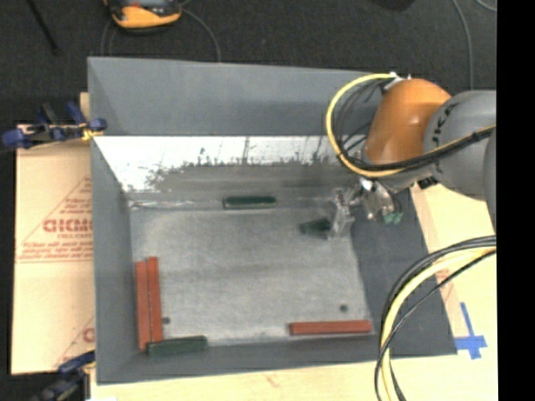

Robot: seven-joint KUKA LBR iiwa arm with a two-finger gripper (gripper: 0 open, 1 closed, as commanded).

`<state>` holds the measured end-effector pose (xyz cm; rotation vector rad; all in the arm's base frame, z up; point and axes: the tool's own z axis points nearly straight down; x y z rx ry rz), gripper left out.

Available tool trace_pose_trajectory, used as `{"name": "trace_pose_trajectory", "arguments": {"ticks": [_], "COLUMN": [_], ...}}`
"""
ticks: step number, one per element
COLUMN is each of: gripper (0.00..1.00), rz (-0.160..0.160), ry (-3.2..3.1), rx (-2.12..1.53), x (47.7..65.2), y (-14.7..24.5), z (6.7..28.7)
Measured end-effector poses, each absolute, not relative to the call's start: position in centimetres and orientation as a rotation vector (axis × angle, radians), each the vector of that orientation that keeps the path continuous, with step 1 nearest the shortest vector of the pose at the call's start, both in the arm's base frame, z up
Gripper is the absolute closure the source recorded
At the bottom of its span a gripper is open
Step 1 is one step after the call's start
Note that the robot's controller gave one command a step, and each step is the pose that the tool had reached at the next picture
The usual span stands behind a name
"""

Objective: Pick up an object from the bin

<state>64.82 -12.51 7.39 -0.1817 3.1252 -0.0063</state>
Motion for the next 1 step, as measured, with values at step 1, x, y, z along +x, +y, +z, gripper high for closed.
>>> {"name": "trace_pose_trajectory", "arguments": {"ticks": [1], "gripper": [1.0], "rz": [-0.004], "ry": [3.132], "rx": [-0.163], "x": [62.73], "y": [-11.88], "z": [20.01]}}
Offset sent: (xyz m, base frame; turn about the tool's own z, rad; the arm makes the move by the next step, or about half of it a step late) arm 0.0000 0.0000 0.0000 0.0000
